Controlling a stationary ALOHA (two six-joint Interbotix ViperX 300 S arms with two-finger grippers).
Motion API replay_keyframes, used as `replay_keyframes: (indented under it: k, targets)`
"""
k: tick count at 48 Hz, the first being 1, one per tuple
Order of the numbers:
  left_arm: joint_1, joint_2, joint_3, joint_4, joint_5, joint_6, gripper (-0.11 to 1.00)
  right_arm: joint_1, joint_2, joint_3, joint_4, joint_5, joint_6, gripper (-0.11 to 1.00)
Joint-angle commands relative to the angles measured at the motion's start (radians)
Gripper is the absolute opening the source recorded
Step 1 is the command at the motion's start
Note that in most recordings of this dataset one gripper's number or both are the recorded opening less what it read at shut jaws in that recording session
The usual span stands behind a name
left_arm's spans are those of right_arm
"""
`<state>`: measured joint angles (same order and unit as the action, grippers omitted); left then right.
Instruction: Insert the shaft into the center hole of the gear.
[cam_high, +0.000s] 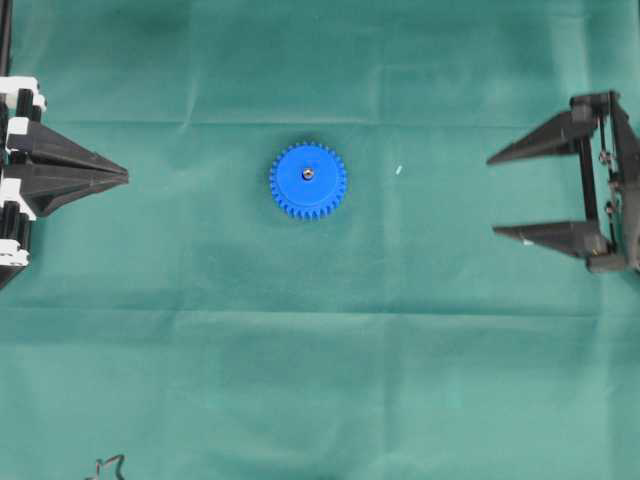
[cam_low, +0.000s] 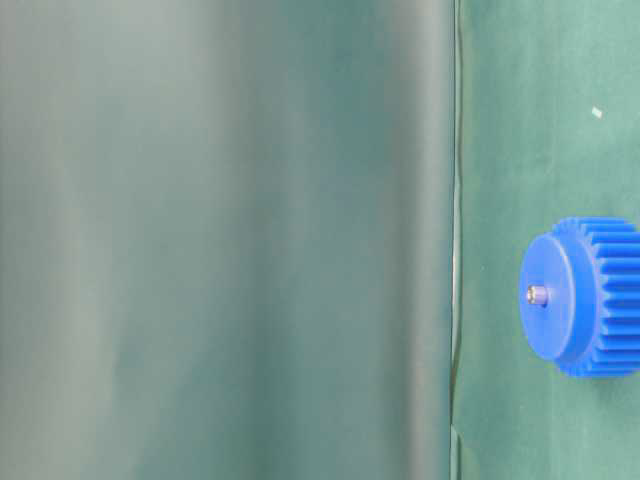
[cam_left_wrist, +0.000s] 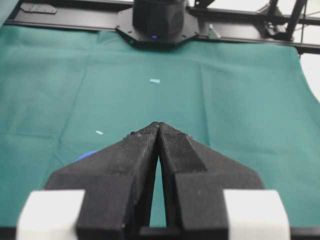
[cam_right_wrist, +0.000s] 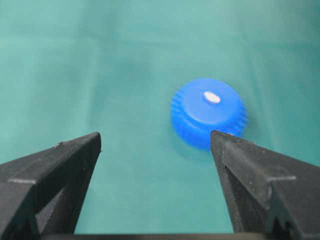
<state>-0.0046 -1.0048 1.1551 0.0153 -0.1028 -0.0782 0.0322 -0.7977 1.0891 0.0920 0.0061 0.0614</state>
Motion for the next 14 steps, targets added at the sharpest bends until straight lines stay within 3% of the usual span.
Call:
replay_keyframes:
  k: [1,14]
  targets:
    - [-0.002,0.008,-0.026,0.003,-0.005,-0.002,0.00,0.025,0.002,-0.012,0.005,-0.026,-0.002,0.93]
    - [-0.002,0.009,-0.025,0.003,-0.005,-0.002,0.00,0.031,0.032,-0.012,0.002,-0.049,-0.002,0.93]
